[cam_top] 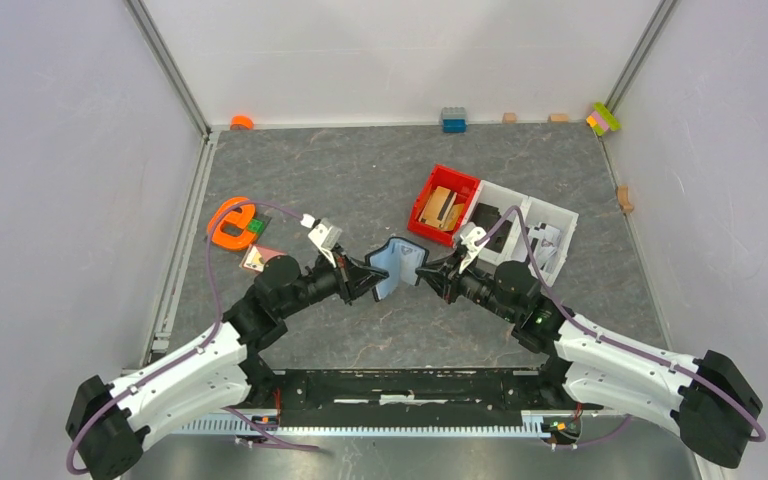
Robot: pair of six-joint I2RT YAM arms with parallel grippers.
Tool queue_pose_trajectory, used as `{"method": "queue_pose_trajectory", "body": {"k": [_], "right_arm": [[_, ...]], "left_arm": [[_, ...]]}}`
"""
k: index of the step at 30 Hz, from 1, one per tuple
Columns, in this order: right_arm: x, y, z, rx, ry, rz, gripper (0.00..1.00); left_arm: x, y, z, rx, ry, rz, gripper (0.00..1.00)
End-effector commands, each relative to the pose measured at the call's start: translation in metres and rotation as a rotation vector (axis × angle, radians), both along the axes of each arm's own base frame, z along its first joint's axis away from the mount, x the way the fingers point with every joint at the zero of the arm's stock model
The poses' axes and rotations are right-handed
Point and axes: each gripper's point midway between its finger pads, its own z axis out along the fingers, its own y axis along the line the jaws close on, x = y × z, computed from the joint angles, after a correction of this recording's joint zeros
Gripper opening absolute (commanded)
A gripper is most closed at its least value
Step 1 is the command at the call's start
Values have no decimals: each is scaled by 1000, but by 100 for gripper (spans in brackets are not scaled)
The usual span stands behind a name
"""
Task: Take the credit cards out of the card holder
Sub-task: Remove the credit card from the card holder.
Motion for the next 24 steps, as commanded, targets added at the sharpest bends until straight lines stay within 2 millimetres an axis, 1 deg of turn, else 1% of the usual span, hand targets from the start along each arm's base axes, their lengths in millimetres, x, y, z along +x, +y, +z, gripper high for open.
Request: {"method": "queue_pose_trajectory", "body": {"k": [1,6,13,15,17,19,21,22,24], "right_arm": [[5,-1,17,30,-33,-23,19],[5,-2,16,30,-32,-26,20],[2,1,17,35,-35,-2,21],[-2,6,18,45,-38,34,24],[-11,13,21,57,-43,99,29],[-16,19,22,60,-43,145,35],[-18,21,22,60,-41,163,37],[-18,21,22,59,-40,160,37],[-16,19,22,60,-42,145,30]], "left_arm": [[-19,-17,32,-104,-83,-156,2],[-25,-26,31,-102,-63,-218,2],[-27,-29,29,-102,-55,-240,2],[-27,-30,29,-103,-53,-246,2],[-27,-31,28,-102,-47,-250,2],[-26,-30,29,-103,-51,-238,2],[-22,-24,30,-102,-61,-195,2],[-19,-20,31,-102,-66,-163,2],[-14,-12,32,-104,-74,-107,2]]}}
